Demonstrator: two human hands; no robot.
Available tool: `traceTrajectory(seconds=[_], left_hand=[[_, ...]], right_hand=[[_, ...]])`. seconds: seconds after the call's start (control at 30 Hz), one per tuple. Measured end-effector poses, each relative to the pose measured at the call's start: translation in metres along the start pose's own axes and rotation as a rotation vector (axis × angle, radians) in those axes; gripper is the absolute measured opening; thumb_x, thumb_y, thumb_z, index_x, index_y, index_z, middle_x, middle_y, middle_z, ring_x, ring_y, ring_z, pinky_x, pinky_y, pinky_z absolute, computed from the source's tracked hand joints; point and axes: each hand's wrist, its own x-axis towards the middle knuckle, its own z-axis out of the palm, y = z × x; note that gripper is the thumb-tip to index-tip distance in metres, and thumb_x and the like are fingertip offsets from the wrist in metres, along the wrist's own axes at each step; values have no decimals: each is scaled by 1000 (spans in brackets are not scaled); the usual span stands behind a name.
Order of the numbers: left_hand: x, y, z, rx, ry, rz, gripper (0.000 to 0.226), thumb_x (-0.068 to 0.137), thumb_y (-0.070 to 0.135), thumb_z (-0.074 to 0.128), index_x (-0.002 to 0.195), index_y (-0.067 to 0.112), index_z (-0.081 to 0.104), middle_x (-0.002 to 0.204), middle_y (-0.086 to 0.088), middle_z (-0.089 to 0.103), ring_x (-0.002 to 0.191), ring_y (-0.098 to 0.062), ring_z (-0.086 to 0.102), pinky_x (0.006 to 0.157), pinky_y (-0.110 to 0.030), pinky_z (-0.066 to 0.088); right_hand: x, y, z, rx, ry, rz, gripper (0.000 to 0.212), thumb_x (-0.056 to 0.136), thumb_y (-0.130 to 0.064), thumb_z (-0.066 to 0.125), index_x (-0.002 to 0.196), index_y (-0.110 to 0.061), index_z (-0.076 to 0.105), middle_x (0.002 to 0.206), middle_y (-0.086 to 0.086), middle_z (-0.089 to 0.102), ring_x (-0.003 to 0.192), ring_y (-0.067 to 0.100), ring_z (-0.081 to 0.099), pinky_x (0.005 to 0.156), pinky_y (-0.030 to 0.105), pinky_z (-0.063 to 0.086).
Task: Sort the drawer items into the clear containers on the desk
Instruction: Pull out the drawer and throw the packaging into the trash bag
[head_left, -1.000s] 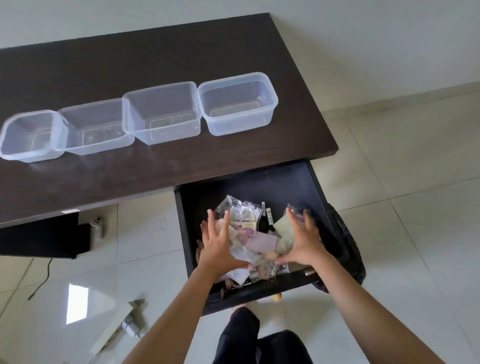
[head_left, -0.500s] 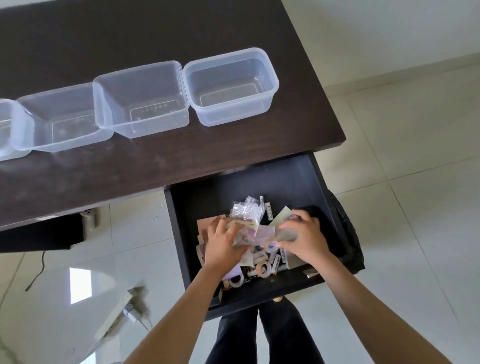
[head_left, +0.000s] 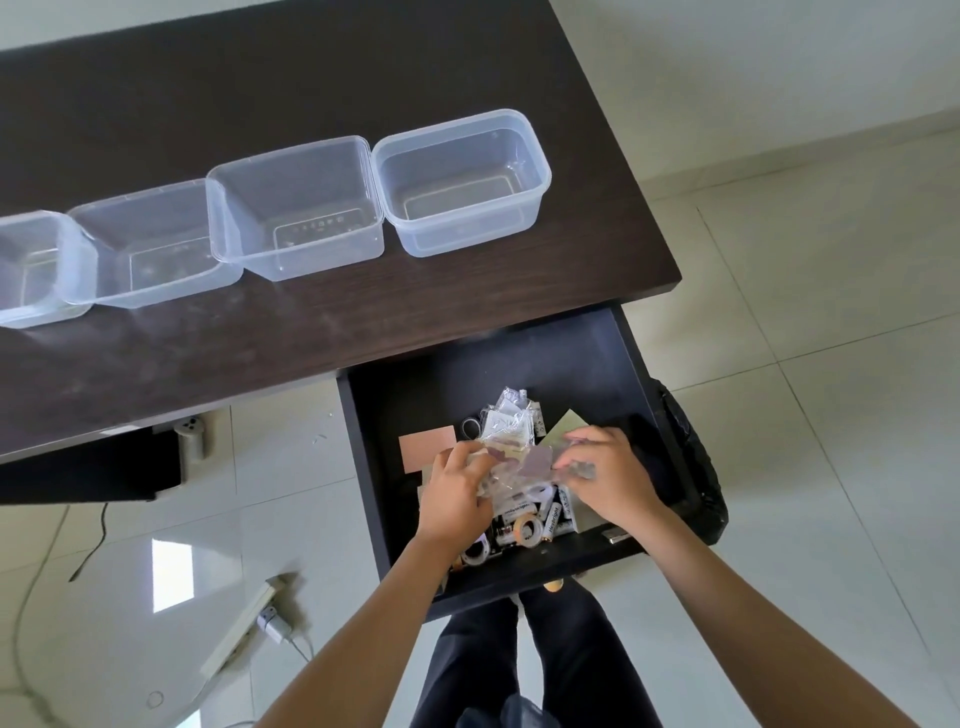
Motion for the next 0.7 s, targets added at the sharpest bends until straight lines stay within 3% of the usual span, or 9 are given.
traceTrajectory(seconds=[0.2, 0.37, 0.47, 0.6, 0.7], left_hand=[[-14, 6, -10, -17, 56, -6, 60, 71, 0, 51, 120, 35, 55, 131, 6, 47, 123, -25, 40, 79, -42, 53], [-27, 16, -23, -60, 123, 15, 58, 73, -3, 54, 121, 29, 58, 131, 4, 47, 124, -22, 39, 77, -33, 53], [-37, 26, -32, -89, 159, 37, 57, 76, -3, 58, 123, 29, 57, 133, 4, 46, 124, -20, 39, 81, -29, 52], [-47, 36, -36, -125, 206, 96, 54, 75, -2, 61, 121, 26, 58, 130, 2, 48, 117, -21, 45, 81, -27, 49], [-47, 49, -35, -128, 227, 124, 53, 71, -6, 61, 117, 20, 60, 128, 0, 50, 116, -22, 48, 80, -23, 45]], right_hand=[[-5, -11, -10, -4, 29, -87, 11, 82, -14, 70, 85, -22, 76, 111, -7, 64, 107, 18, 51, 78, 35, 51], [-17, -21, -19, 58, 109, -176, 12, 78, -8, 72, 81, -18, 77, 104, -2, 68, 99, 21, 56, 77, 35, 51], [-27, -30, -31, 68, 155, -241, 8, 77, -7, 74, 80, -14, 78, 96, 2, 71, 92, 13, 57, 77, 30, 49], [-41, -35, -46, 141, 173, -262, 15, 69, 3, 77, 75, -10, 77, 85, -3, 69, 89, -20, 54, 80, 13, 43], [-51, -32, -59, 190, 202, -226, 14, 71, 0, 79, 78, -12, 78, 84, -12, 64, 92, -20, 54, 78, 2, 42]])
